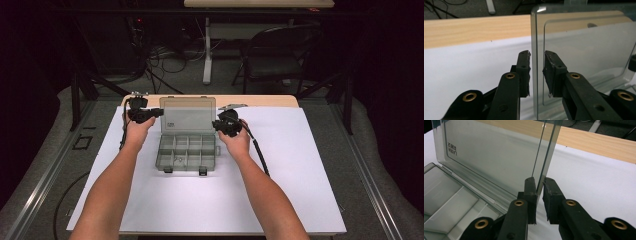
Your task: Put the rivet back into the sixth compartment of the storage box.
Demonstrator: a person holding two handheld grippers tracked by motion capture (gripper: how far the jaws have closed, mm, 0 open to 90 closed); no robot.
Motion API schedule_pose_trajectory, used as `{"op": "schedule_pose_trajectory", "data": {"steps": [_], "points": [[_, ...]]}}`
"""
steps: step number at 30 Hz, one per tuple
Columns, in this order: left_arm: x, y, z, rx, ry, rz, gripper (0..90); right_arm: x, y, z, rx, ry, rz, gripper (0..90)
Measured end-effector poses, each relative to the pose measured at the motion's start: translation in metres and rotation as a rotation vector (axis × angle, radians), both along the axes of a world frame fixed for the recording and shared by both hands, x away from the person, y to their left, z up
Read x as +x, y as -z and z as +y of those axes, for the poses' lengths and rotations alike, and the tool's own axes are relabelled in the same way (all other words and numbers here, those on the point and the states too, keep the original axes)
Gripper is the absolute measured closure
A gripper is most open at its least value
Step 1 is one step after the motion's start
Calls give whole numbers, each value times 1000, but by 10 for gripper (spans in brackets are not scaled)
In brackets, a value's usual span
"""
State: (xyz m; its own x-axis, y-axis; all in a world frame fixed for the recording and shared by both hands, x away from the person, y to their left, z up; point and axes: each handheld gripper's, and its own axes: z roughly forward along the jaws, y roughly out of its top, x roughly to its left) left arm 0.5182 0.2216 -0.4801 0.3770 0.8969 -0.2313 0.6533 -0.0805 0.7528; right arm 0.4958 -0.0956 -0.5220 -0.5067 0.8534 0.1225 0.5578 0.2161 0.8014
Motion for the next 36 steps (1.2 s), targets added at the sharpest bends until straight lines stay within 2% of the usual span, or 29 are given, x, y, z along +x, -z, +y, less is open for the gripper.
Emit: {"op": "schedule_pose_trajectory", "data": {"steps": [4,10,14,15,19,26,33,36], "points": [[7,-10,-1,0,-2,-4,747,0,0,0,3,0,-1,815],[13,-16,-5,8,-25,-16,781,-1,0,0,2,2,-6,815],[11,-17,-7,32,-34,-18,842,-1,1,0,3,1,-7,815],[11,-17,-7,26,-41,-20,860,-2,1,-1,3,3,-5,814],[9,-19,-7,22,-41,-13,866,-2,2,-1,12,4,-7,814],[5,-17,-7,8,-60,-38,869,-2,1,-2,17,5,4,807],[1,-19,-7,12,-50,-39,869,-3,-3,-4,48,5,7,719],[-1,-18,-7,5,-61,-57,870,-4,-7,-5,63,4,11,685]]}}
